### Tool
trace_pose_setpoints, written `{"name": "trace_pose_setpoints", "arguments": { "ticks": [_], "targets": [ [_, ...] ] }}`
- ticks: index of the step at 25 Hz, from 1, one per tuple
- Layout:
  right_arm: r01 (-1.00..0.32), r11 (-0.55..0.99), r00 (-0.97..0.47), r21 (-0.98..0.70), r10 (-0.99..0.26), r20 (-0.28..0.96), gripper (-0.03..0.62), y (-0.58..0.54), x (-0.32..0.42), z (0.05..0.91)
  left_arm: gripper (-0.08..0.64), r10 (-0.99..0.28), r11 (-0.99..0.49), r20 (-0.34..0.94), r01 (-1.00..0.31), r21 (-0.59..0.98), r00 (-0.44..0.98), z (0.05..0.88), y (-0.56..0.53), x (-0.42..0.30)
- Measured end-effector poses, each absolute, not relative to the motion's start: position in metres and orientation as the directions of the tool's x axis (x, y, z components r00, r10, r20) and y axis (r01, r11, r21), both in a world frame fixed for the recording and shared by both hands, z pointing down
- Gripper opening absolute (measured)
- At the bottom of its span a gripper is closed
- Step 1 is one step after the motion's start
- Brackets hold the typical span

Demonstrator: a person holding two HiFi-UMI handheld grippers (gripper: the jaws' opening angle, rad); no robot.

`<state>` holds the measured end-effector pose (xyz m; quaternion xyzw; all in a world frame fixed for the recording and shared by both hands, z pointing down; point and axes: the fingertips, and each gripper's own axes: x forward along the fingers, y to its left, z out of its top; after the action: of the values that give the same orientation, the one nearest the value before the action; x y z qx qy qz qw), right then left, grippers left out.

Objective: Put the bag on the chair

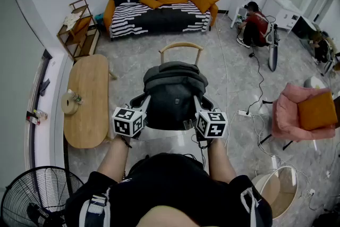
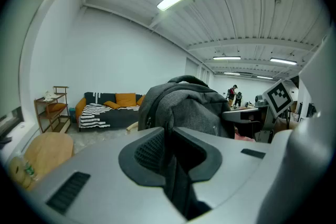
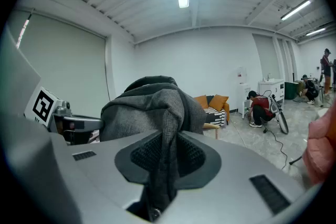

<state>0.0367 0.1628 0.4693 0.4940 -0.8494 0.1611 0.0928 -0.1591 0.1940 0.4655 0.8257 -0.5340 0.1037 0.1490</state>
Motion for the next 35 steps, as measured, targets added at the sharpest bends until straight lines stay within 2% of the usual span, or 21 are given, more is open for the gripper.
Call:
{"name": "trace_pose_setpoints", "arguments": {
  "ticks": [11, 25, 35],
  "targets": [
    [-0.867, 0.459, -0.498, -0.193, -0.813, 0.302, 0.084, 0.158, 0.065, 0.471, 0.06, -0.849, -0.397, 0.316, -0.906, 0.148, 0.424, 0.464, 0.188, -0.131],
    [-0.861, 0.476, -0.508, -0.178, -0.819, 0.267, 0.084, 0.136, 0.148, 0.469, 0.059, -0.874, -0.366, 0.29, -0.921, 0.135, 0.391, 0.468, 0.167, -0.047],
    [-0.887, 0.425, -0.461, -0.181, -0.841, 0.282, 0.084, 0.107, 0.182, 0.471, 0.06, -0.85, -0.417, 0.296, -0.9, 0.131, 0.437, 0.47, 0.133, -0.014]
  ]
}}
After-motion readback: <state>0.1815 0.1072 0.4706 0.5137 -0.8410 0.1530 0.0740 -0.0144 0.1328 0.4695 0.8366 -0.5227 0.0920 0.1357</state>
